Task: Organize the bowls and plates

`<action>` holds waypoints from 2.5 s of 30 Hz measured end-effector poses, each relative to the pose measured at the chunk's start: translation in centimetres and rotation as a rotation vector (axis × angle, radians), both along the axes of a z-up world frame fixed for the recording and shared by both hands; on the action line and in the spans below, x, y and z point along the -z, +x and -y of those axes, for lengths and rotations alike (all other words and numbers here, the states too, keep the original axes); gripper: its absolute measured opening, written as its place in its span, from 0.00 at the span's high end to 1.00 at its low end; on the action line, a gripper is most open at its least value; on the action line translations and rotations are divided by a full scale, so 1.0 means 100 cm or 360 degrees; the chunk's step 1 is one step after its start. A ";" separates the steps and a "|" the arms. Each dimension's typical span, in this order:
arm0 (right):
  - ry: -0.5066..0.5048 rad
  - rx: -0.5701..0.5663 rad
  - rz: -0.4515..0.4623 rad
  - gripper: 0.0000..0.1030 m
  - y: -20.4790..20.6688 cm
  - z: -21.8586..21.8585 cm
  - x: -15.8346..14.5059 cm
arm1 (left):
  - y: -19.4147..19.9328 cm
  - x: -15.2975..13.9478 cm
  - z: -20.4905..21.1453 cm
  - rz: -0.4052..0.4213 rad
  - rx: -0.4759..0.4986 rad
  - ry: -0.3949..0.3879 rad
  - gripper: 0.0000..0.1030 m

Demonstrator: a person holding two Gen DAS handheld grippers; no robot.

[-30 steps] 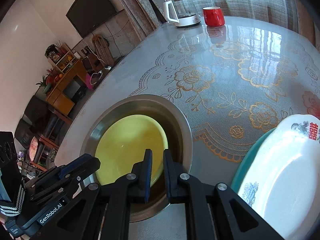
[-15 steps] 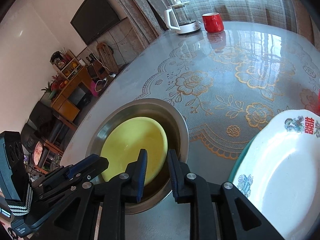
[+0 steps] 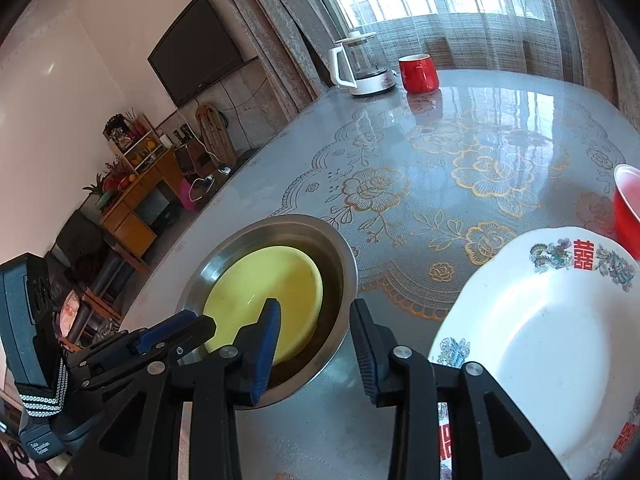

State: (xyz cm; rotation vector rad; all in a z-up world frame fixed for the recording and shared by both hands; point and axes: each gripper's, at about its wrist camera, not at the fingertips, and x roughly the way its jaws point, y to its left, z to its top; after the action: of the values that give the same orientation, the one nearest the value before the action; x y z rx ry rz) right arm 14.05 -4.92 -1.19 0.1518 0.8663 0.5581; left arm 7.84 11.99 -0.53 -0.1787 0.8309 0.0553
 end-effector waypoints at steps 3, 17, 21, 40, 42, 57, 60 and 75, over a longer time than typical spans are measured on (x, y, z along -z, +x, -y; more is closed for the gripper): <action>0.0025 0.0024 0.0002 0.63 0.001 0.010 -0.001 | -0.001 -0.001 0.005 0.0006 0.0013 0.0015 0.77; 0.0030 0.0131 -0.0002 0.63 -0.009 0.039 0.003 | -0.006 -0.003 0.032 0.0008 0.0112 0.0061 0.76; 0.0005 0.0154 0.0010 0.62 -0.014 0.044 0.003 | -0.007 -0.004 0.041 0.0017 0.0142 0.0070 0.76; 0.0043 0.0517 0.0030 0.61 -0.023 0.132 -0.002 | 0.000 -0.001 0.102 0.0008 0.0375 0.0132 0.71; 0.0050 0.0556 0.0031 0.61 -0.023 0.142 -0.003 | 0.001 -0.001 0.108 0.0004 0.0398 0.0139 0.71; 0.0106 0.0814 0.0024 0.61 -0.032 0.210 0.002 | 0.009 0.000 0.150 -0.0010 0.0531 0.0191 0.66; 0.0096 0.0863 0.0036 0.61 -0.035 0.219 -0.001 | 0.012 -0.002 0.158 -0.0009 0.0554 0.0195 0.65; 0.0114 0.0988 0.0012 0.61 -0.042 0.254 0.005 | 0.034 -0.009 0.181 -0.0032 0.0565 0.0171 0.62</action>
State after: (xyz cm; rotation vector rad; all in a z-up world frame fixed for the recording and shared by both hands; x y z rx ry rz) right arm 9.81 -30.36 -1.68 0.4650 0.7415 0.0075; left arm 11.22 -6.09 0.34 0.0718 0.8672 -0.2317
